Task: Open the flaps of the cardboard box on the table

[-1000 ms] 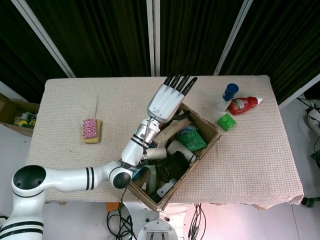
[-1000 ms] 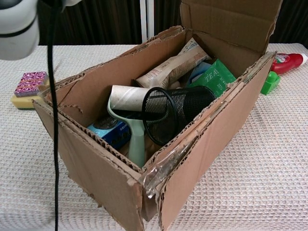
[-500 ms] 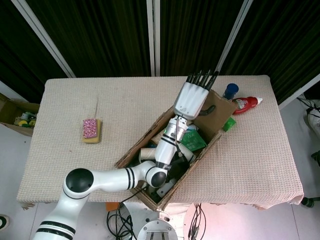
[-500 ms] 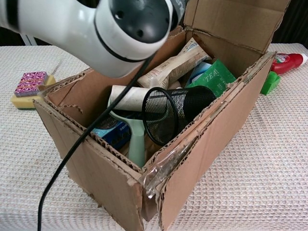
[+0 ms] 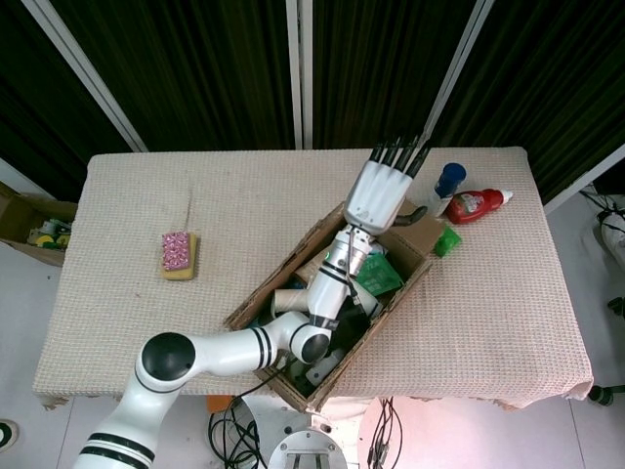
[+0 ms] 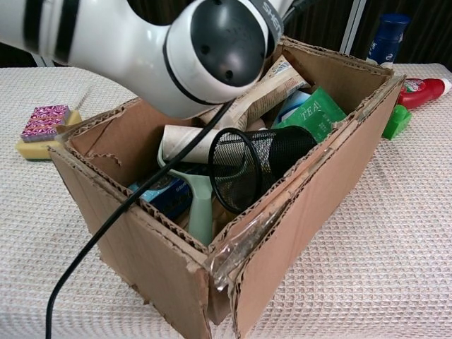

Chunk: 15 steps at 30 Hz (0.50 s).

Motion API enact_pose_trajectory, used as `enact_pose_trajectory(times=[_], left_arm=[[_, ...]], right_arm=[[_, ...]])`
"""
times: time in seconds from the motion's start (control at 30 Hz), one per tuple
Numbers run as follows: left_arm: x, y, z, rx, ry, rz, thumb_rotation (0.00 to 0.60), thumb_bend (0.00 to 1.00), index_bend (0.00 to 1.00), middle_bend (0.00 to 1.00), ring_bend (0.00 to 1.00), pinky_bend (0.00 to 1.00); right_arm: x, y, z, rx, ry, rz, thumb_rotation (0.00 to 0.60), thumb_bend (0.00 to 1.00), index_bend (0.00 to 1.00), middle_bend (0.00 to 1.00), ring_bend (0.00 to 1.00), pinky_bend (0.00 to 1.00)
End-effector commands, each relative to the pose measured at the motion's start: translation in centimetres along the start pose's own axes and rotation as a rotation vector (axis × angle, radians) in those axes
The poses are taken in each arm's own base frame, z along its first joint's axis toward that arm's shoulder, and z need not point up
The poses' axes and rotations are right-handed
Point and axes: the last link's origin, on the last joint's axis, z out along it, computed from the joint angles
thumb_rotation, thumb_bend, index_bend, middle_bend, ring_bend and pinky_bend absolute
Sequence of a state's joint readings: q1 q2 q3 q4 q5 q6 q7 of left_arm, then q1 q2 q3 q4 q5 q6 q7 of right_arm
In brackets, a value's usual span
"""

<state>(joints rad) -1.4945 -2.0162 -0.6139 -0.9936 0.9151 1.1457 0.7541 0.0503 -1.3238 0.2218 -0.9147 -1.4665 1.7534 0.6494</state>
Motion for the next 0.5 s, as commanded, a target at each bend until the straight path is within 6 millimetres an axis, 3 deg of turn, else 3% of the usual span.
enact_pose_trajectory(times=[0.03,0.13,0.23,0.37,0.5], left_arm=[[2.7,-4.3,-2.6,-0.01,-0.034,0.046,0.247,0.24,0.0,0.01,0.02,0.17],[4.4,-7.4,-6.0,-0.002,-0.123,0.073,0.161,0.24,0.0,0.04,0.02,0.17],[6.5,-11.2,-10.8,0.022,-0.243,0.089,0.094,0.21,0.0,0.05,0.03,0.17],[9.1,-16.7,-17.6,0.055,-0.26,0.112,0.067,0.18,0.03,0.1,0.03,0.16],[9.5,-22.1,-24.2,0.08,-0.241,0.124,0.066,0.18,0.04,0.11,0.03,0.16]], right_arm=[[0.0,-0.3,0.0,0.013,0.0,-0.005,0.6,0.36,0.0,0.0,0.0,0.0],[0.1,-0.6,0.0,0.027,-0.003,-0.014,0.6,0.36,0.0,0.0,0.0,0.0],[0.1,-0.9,-0.4,0.034,-0.031,-0.036,0.6,0.36,0.0,0.0,0.0,0.0],[-0.4,-1.2,-1.4,0.03,-0.131,-0.097,0.6,0.44,0.0,0.0,0.0,0.0],[-1.0,-1.6,-2.5,0.03,-0.231,-0.152,0.6,0.47,0.0,0.0,0.0,0.0]])
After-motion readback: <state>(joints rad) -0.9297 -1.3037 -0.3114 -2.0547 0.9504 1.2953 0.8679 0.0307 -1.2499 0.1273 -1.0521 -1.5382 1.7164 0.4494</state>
